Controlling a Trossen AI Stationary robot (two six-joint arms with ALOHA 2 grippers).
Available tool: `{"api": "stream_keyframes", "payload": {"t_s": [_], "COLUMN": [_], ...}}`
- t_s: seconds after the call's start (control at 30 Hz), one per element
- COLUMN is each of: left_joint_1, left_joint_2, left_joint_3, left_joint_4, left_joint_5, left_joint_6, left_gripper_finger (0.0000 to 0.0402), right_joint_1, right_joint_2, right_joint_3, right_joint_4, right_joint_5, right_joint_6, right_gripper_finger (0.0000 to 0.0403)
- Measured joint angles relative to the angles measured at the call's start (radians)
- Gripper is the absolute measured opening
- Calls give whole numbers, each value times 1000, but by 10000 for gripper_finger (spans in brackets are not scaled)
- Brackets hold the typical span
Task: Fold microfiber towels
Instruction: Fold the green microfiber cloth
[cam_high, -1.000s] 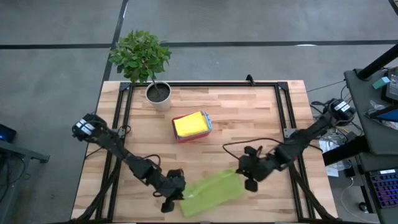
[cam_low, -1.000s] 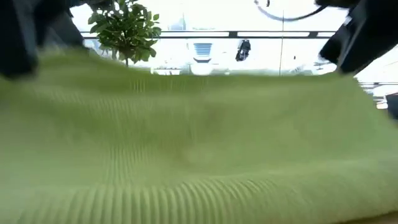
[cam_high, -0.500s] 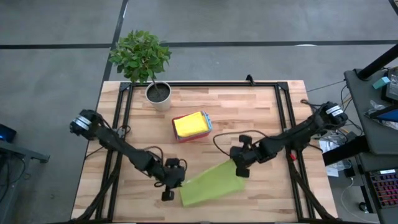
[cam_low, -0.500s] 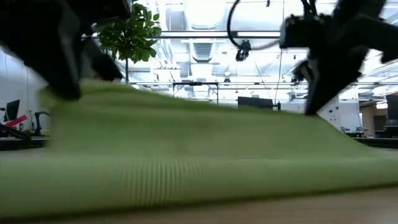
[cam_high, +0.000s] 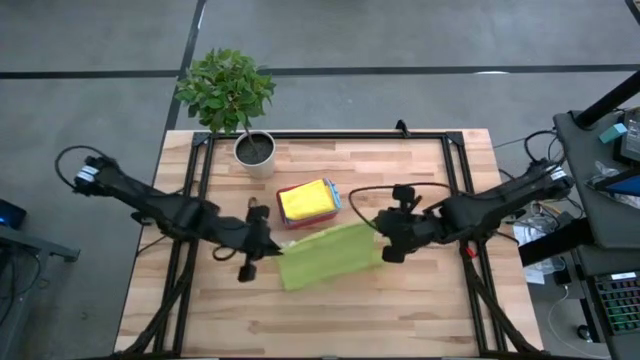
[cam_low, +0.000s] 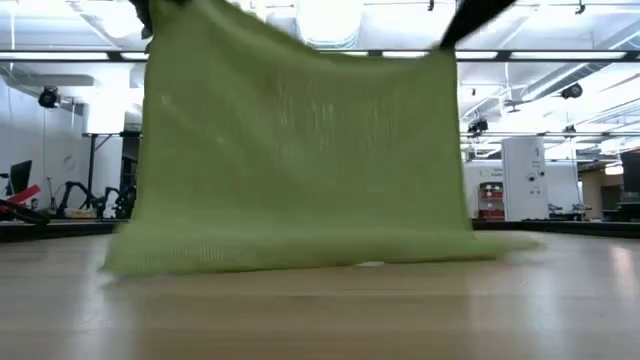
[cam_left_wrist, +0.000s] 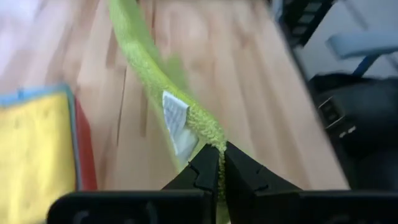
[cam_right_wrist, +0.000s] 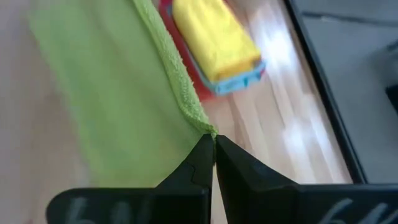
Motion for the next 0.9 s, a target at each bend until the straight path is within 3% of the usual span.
{"api": "stream_keyframes", "payload": {"t_s": [0.2, 0.33, 0.63, 0.77, 0.9], "left_joint_1": [-50, -111, -276, -296, -293], "left_joint_2": [-62, -16, 282, 445, 562], "left_joint_3": [4, -6, -10, -11, -6], "left_joint_4": [75, 183, 508, 654, 762], "left_joint_5": [-20, -27, 18, 27, 117], "left_joint_6": [32, 32, -107, -188, -303], "left_gripper_finger": [0, 0, 0, 0, 0], "right_joint_1": [67, 135, 313, 362, 363], "right_joint_2": [-48, -57, 5, 76, 150], "right_joint_3": [84, 86, -1, -64, -126], "right_joint_4": [-5, -6, 21, 78, 206], "right_joint_5": [36, 1, -226, -313, -411], "right_joint_6": [17, 66, 316, 423, 465], "right_gripper_finger": [8, 8, 8, 8, 8]}}
